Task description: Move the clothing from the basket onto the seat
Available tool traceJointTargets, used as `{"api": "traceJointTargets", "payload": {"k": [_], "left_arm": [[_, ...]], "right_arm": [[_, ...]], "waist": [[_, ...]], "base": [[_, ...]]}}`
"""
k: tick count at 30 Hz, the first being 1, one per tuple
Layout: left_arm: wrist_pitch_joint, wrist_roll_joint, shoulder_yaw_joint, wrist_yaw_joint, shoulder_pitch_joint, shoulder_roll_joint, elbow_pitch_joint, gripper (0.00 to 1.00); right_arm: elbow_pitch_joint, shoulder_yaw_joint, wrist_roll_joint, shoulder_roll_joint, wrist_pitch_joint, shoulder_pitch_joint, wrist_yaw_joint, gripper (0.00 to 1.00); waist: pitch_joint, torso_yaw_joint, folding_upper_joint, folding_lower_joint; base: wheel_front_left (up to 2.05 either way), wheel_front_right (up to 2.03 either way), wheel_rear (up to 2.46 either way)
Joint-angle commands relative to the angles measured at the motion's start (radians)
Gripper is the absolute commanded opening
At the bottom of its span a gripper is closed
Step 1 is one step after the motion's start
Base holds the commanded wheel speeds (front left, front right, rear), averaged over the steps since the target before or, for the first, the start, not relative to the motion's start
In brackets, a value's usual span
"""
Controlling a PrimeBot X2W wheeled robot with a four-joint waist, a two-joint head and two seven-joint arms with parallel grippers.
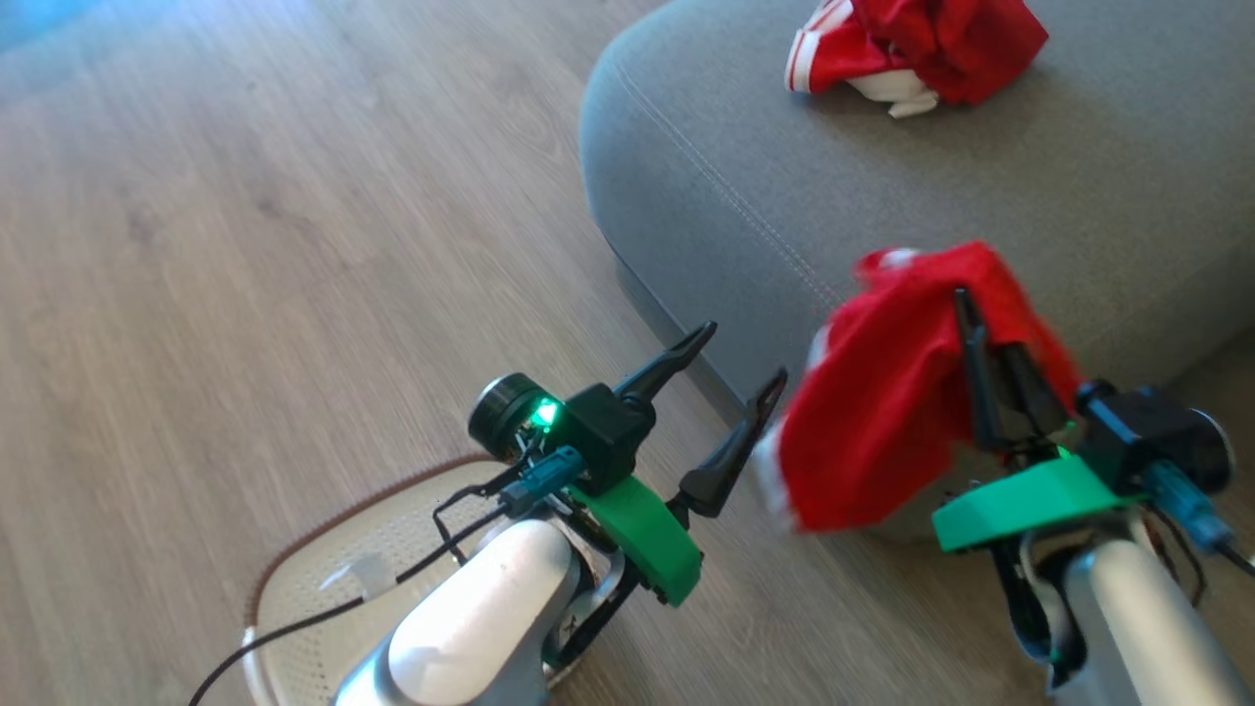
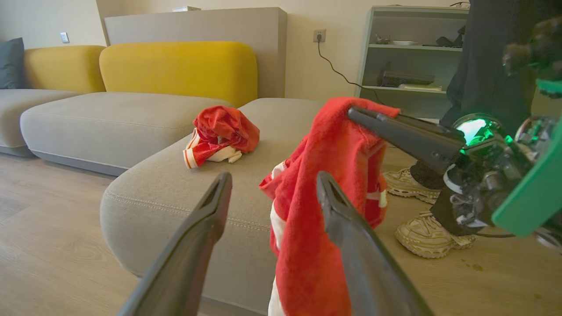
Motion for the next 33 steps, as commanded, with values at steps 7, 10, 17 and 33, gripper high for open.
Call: {"api": "traceJointTargets", "payload": {"k": [7,10,17,33], "left_arm": [[-0.005,0.015,0.018,-0.012,-0.064,0.007,-0.032,1.00],[-0.005,0.036,0.016,-0.019,-0.066,0.007,-0.032,1.00],[-0.005,0.096,-0.010,-0.040,-0.094,0.009,0.003,1.00],[-0.001,0.169,-0.106,-0.050,-0.185,0.101,0.058,1.00]], "right_arm": [[-0.078,-0.042,-0.035,-0.011,-0.012,-0.017,0.002,0.00],[-0.054,-0.069,-0.051,-0.052,-0.012,-0.082,0.002,0.00],[0.043,-0.182,-0.091,-0.184,-0.012,-0.288,0.002,0.00],[0.338,-0.431,-0.243,-0.490,-0.012,-0.713,0.002,0.00]], "waist": [[0.066,-0.024,-0.0001,0.0000],[0.109,-0.026,-0.0001,0.0000],[0.263,0.025,-0.0001,0.0000],[0.561,0.115,-0.0001,0.0000]], "base": [[0.00,0.00,0.00],[0.00,0.00,0.00],[0.00,0.00,0.00],[0.00,0.00,0.00]]}}
